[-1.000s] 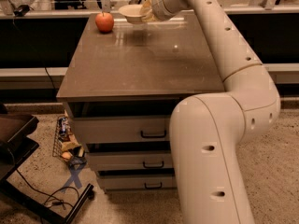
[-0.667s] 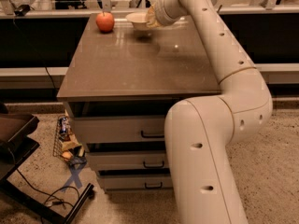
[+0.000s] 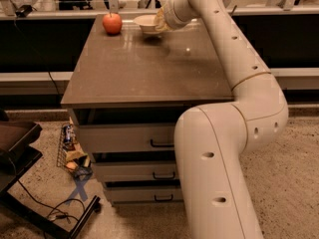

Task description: Move paper bowl near apple

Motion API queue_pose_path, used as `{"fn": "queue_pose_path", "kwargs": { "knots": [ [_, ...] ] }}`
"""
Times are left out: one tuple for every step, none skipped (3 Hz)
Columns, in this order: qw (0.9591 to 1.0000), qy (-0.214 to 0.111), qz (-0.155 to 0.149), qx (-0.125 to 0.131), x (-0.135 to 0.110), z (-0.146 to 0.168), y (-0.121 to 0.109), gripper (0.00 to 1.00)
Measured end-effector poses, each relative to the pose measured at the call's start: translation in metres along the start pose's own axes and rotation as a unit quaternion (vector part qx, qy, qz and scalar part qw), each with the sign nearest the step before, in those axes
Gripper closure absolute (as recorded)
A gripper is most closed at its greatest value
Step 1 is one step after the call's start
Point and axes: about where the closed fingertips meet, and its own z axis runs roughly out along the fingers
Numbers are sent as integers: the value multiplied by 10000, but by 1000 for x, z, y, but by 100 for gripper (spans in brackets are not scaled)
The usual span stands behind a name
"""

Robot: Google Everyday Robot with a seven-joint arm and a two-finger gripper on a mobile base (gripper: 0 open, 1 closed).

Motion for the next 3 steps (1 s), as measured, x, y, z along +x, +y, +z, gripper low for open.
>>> {"fn": "queue_pose_path", "kwargs": {
  "knots": [
    [10000, -16, 1, -25, -1, 4, 2, 36],
    [10000, -39, 4, -60, -3, 10, 5, 4],
    [10000, -51, 6, -79, -4, 12, 7, 0]
  ]
}}
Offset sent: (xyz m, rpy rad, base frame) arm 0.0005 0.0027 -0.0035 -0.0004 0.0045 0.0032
